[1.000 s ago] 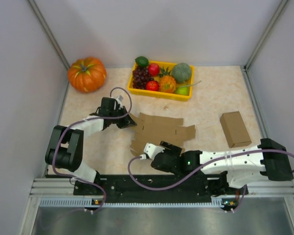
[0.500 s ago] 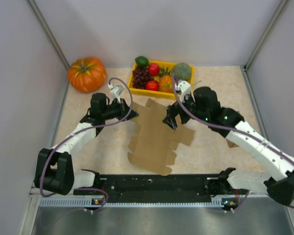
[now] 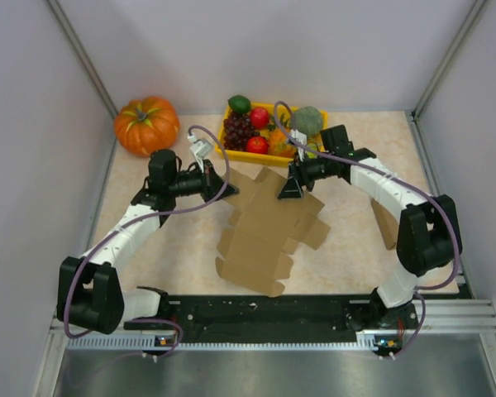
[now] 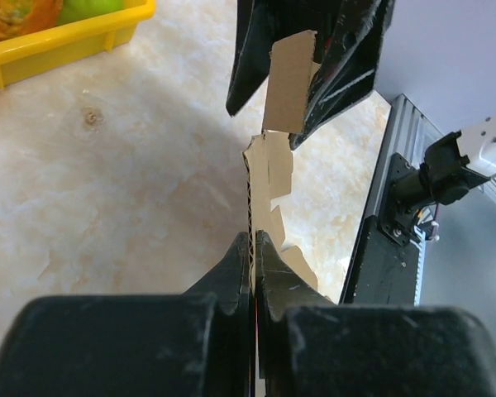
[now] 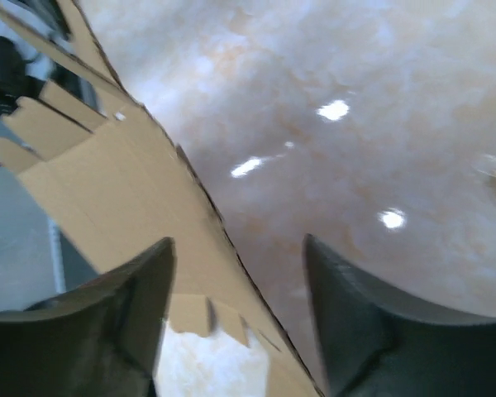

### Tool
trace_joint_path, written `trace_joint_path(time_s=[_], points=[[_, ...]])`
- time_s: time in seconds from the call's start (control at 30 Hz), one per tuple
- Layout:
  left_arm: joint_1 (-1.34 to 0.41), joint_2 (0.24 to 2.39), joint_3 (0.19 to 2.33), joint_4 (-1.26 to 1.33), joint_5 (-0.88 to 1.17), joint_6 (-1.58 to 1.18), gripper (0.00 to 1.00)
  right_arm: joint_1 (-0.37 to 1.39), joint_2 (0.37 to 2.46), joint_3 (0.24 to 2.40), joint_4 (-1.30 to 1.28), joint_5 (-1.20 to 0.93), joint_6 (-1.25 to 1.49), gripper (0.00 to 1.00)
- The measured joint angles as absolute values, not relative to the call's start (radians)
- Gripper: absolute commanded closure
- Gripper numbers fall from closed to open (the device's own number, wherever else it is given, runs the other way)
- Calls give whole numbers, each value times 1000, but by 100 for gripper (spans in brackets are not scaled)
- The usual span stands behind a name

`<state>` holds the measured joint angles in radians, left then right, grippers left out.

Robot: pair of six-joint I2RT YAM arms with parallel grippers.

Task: Fold the paper box

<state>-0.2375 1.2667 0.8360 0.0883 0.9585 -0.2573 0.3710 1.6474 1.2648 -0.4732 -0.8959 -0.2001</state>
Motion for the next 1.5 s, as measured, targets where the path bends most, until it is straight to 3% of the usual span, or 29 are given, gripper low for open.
trace_joint_path(time_s=[0.03, 0.07, 0.13, 0.17, 0.27, 0.37, 0.4, 0.53, 0.63, 0.7, 0.77, 0.9, 1.03, 1.23, 1.43, 1.5], points=[[-237, 1266, 836, 91, 966, -255, 100, 371, 1657, 1269, -472, -925, -207, 56], [-238, 1265, 836, 92, 974, -253, 100, 371, 1668, 1279, -478, -967, -207, 76], [-237, 1259, 836, 92, 984, -252, 90, 375, 1679, 1292, -471, -1032, -212, 98], [-237, 1253, 836, 92, 987, -254, 76, 377, 1679, 1292, -468, -1053, -210, 100], [-221, 1223, 836, 102, 1000, -302, 63, 384, 1671, 1291, -472, -1084, -211, 100], [-149, 1177, 822, 218, 1019, -474, 38, 391, 1644, 1290, -477, -1070, -224, 100], [-131, 1170, 820, 264, 1022, -519, 36, 391, 1633, 1290, -480, -1067, -230, 100], [-109, 1204, 870, 411, 1040, -685, 39, 403, 1598, 1310, -503, -1066, -270, 100], [-136, 1297, 974, 452, 1049, -730, 54, 426, 1597, 1325, -521, -1066, -290, 100], [-163, 1362, 1042, 438, 1073, -722, 60, 443, 1597, 1325, -533, -1066, -299, 100], [-209, 1446, 1132, 408, 1108, -692, 73, 455, 1598, 1331, -554, -1064, -305, 100], [-278, 1541, 1171, 381, 1183, -662, 82, 467, 1598, 1371, -577, -1064, -314, 100], [-288, 1563, 1156, 347, 1222, -626, 83, 469, 1598, 1393, -577, -1069, -315, 100], [-317, 1560, 1129, 368, 1262, -595, 58, 472, 1598, 1396, -587, -1070, -315, 100], [-328, 1557, 1102, 386, 1264, -580, 62, 484, 1598, 1396, -622, -1072, -314, 100], [-336, 1554, 1102, 381, 1256, -566, 59, 488, 1598, 1396, -623, -1072, -314, 100]])
